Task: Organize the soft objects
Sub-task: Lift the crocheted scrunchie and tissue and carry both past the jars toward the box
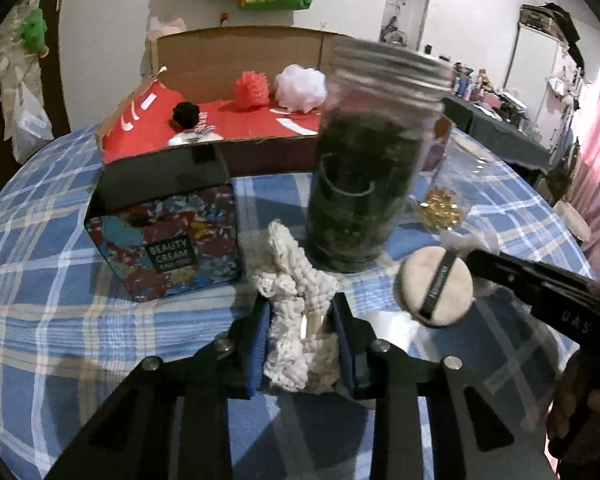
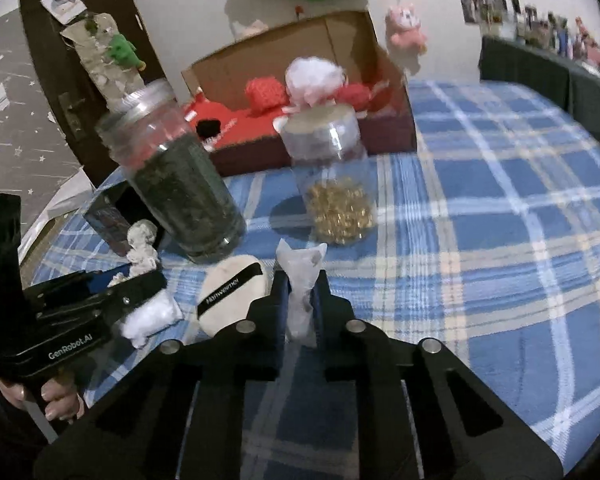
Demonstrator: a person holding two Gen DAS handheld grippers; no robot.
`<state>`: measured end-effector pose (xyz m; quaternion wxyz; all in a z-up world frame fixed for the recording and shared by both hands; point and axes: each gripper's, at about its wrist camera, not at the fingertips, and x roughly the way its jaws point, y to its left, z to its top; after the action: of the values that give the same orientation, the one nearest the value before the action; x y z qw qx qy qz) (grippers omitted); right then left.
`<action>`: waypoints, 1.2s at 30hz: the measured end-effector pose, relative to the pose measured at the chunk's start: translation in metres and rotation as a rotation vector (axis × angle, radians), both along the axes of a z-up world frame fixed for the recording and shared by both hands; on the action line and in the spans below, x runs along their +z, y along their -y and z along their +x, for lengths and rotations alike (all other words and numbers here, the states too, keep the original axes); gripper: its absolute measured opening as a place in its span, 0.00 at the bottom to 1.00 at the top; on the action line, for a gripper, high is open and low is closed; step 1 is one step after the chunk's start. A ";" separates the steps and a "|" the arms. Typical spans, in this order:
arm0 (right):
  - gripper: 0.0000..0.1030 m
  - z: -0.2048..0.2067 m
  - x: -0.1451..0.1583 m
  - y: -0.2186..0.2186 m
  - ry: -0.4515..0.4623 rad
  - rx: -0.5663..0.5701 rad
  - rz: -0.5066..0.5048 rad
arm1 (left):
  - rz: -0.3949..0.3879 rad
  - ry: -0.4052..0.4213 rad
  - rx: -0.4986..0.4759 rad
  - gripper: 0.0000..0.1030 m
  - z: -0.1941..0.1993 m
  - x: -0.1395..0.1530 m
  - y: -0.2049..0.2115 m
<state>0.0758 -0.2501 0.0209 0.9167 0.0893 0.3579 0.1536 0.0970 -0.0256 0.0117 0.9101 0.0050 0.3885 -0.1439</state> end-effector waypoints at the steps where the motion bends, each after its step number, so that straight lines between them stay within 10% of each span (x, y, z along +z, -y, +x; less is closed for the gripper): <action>1: 0.11 -0.003 0.004 -0.001 0.015 -0.003 -0.006 | -0.004 0.005 0.001 0.31 -0.001 0.002 -0.001; 36: 0.10 -0.019 0.045 -0.007 0.116 0.002 -0.024 | -0.025 0.063 -0.001 0.31 -0.014 0.031 -0.009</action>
<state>0.0567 -0.2431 0.0659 0.9368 0.0687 0.3059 0.1550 0.0828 -0.0165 0.0430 0.9218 -0.0019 0.3580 -0.1490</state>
